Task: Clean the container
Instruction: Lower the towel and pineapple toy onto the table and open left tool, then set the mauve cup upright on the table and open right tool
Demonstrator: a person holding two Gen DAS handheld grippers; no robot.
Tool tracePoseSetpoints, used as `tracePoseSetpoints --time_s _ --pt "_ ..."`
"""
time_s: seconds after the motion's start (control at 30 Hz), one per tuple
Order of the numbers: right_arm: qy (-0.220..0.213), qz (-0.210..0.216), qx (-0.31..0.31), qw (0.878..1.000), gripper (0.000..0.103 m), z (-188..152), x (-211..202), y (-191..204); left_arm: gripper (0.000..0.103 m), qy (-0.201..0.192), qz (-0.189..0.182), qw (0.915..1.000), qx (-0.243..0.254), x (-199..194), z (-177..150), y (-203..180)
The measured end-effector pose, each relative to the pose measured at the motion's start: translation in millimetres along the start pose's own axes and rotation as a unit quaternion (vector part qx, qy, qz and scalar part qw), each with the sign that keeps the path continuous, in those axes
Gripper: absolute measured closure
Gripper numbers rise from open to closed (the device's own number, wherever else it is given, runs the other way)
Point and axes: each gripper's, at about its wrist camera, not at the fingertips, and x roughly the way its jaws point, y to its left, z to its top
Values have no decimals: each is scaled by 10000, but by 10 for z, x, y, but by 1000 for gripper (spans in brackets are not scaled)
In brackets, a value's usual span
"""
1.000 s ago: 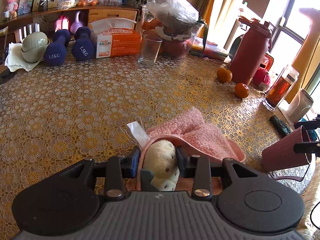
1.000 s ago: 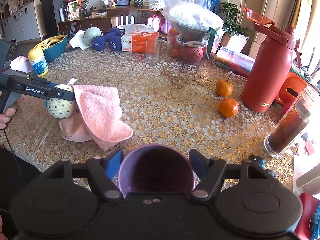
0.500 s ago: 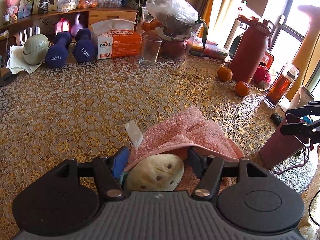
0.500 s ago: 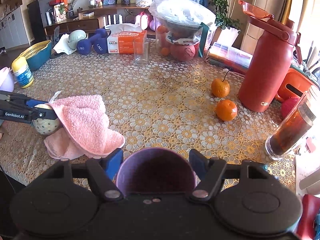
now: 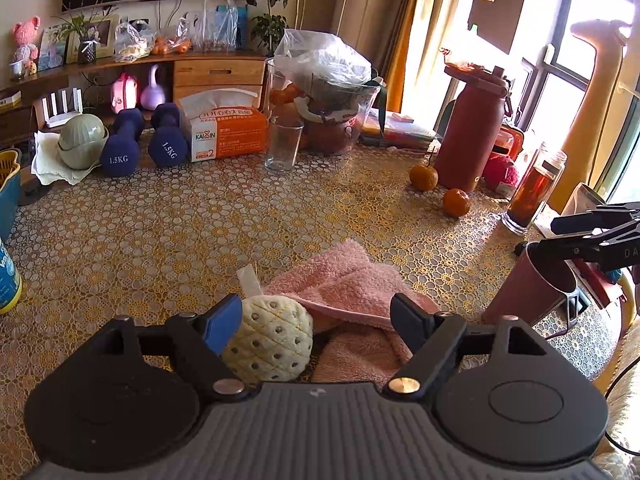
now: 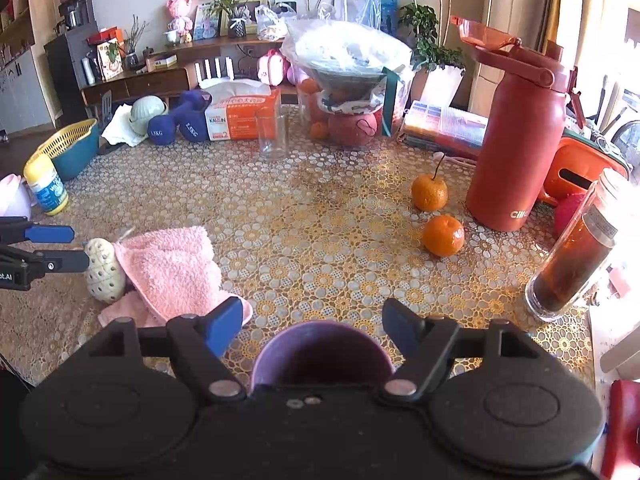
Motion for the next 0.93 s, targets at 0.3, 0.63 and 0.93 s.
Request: tracePoseSetpoints --time_s 0.3,0.63,0.93 --pt "-559 243 377 9974 9 -410 -505 57 8 -46 153 9997 188 -220 -176 -371" --pt "-1024 260 343 9938 1 -741 -735 226 0 -72 200 9989 413 -294 -359 -703" --pt "-1116 288 699 9909 1 -888 -834 155 0 -123 192 9984 510 -318 -415 -847"
